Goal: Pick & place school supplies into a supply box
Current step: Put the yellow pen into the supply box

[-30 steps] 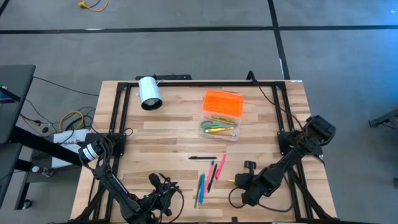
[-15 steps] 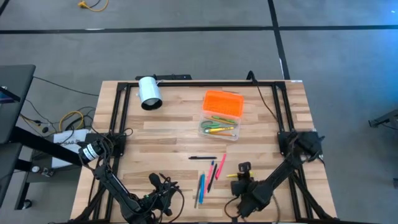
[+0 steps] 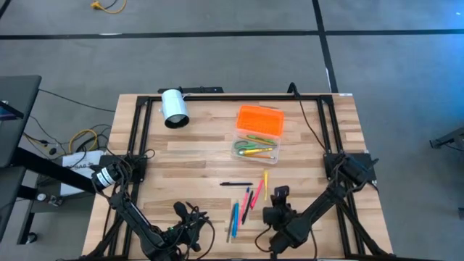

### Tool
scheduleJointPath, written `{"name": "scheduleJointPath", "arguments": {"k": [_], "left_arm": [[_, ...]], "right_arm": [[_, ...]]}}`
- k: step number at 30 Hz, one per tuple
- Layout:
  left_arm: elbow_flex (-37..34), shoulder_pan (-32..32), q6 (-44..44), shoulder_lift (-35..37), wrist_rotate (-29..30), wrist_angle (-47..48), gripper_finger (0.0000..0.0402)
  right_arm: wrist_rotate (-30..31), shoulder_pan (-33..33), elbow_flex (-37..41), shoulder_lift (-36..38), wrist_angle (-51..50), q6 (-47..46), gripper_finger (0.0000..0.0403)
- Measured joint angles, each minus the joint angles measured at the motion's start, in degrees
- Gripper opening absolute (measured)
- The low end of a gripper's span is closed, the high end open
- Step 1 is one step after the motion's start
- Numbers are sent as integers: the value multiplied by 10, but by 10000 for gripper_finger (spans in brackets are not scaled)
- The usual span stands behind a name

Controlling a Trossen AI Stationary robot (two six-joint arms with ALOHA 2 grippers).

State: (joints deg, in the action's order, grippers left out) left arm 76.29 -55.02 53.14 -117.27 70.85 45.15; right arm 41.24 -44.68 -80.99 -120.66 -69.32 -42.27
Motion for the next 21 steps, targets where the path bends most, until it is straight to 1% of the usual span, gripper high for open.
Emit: {"name": "scheduleJointPath", "arguments": {"k": [2, 5, 9, 12, 14, 16, 19, 21], "left_arm": [[0, 0, 0, 0, 0, 0, 80], [0, 0, 0, 0, 0, 0, 80], [0, 0, 0, 0, 0, 0, 80], [0, 0, 0, 0, 0, 0, 80], [0, 0, 0, 0, 0, 0, 80], [0, 0, 0, 0, -4, 0, 80], [0, 0, 0, 0, -12, -1, 80], [0, 0, 1, 0, -14, 0, 80]], "right_arm": [[-31, 8, 0, 12, 0, -11, 2], [-62, 24, 1, 38, 5, 1, 1], [-69, 58, 29, 100, 47, -25, 10], [-83, 89, 72, 155, 103, -42, 32], [-115, 112, 110, 187, 158, -28, 52], [-157, 135, 151, 213, 233, -7, 73], [-227, 171, 203, 230, 317, 15, 105], [-242, 191, 223, 229, 323, 11, 124]]}}
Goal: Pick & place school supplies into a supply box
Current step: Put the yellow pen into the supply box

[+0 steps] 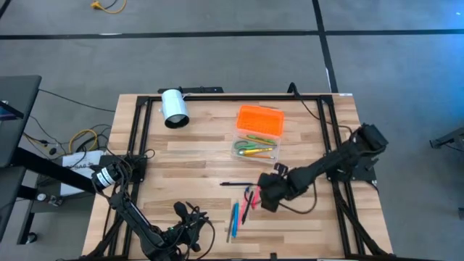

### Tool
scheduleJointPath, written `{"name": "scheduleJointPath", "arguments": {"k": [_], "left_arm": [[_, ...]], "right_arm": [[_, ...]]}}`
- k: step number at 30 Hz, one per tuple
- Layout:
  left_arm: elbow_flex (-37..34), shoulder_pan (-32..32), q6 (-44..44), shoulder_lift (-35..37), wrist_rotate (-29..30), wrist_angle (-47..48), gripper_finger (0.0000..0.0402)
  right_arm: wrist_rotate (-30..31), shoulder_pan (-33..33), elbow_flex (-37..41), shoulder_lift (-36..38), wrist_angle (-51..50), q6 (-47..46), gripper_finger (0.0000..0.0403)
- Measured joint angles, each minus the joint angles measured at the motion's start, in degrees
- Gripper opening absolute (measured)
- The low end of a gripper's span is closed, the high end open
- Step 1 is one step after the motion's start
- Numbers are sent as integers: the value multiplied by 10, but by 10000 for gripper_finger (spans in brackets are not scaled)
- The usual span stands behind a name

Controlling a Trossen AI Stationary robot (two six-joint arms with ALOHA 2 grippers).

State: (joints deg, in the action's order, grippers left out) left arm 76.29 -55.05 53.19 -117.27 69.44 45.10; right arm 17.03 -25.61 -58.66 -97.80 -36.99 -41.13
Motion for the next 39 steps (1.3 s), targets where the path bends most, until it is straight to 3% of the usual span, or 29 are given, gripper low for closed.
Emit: {"name": "scheduleJointPath", "arguments": {"k": [5, 13, 26, 39], "left_arm": [[0, 0, 1, 0, 0, 0, 80], [0, 0, 6, 0, 0, 0, 80], [0, 0, 9, 0, 0, 0, 80], [0, 0, 10, 0, 1, 0, 80]], "right_arm": [[1, 28, 28, -19, -4, -20, 157], [8, 29, 30, -19, 26, -9, 176], [2, 52, 30, -19, 31, -14, 176], [-22, 43, 103, -14, 88, -56, 176]]}}
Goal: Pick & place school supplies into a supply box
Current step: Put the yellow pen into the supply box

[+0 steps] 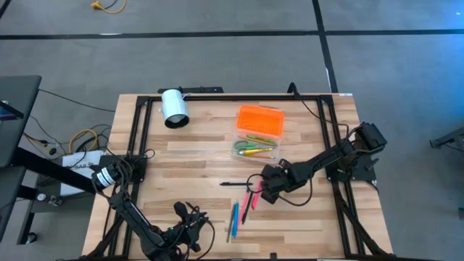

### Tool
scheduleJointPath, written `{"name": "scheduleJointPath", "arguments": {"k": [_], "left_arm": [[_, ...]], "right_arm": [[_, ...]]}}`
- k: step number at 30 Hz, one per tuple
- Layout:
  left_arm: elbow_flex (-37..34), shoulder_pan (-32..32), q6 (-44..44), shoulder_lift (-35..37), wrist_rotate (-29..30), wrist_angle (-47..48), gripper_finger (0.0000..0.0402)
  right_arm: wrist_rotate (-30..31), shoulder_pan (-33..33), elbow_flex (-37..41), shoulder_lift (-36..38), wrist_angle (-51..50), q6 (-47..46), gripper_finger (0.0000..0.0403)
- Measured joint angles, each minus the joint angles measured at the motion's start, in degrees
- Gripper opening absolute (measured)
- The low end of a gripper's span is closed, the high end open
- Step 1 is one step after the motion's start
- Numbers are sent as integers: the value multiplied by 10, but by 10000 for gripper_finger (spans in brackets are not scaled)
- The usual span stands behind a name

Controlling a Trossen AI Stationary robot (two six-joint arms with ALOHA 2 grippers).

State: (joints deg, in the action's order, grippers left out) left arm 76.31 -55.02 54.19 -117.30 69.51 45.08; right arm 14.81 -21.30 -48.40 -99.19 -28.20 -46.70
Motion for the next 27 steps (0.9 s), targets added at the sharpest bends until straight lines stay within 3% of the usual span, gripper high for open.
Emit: {"name": "scheduleJointPath", "arguments": {"k": [3, 9, 27], "left_arm": [[0, 2, 0, 0, 3, 0, 80], [0, 4, -2, 0, 3, 0, 80], [0, 4, -4, 0, 4, 1, 80]], "right_arm": [[0, -11, 2, -1, -1, 4, 138], [5, -40, 2, -2, -5, 23, 20], [181, -193, -28, -8, -32, 71, 5]]}}
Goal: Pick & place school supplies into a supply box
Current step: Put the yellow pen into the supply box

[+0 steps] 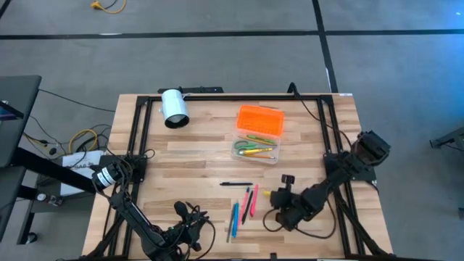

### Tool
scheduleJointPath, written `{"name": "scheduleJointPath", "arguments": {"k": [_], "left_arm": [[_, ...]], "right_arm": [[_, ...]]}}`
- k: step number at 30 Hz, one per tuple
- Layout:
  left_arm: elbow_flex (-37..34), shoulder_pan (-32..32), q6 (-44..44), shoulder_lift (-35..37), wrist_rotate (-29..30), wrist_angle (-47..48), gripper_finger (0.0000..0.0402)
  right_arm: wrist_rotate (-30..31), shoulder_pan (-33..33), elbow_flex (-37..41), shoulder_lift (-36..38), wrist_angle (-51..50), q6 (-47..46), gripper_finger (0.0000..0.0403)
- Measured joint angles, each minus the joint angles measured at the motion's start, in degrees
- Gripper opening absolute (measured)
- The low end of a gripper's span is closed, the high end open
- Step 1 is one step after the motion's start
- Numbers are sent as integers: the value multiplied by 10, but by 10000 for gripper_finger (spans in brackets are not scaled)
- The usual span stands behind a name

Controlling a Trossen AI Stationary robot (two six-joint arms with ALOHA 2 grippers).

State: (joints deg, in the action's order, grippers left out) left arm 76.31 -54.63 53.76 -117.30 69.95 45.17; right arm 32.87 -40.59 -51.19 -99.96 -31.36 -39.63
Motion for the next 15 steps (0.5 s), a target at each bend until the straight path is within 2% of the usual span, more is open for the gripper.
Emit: {"name": "scheduleJointPath", "arguments": {"k": [9, 15], "left_arm": [[0, 0, 0, 0, 2, 0, 80], [0, 0, 0, 0, 2, 0, 80]], "right_arm": [[126, -46, -19, 1, 1, 48, 3], [178, -51, -29, 2, 1, 85, 3]]}}
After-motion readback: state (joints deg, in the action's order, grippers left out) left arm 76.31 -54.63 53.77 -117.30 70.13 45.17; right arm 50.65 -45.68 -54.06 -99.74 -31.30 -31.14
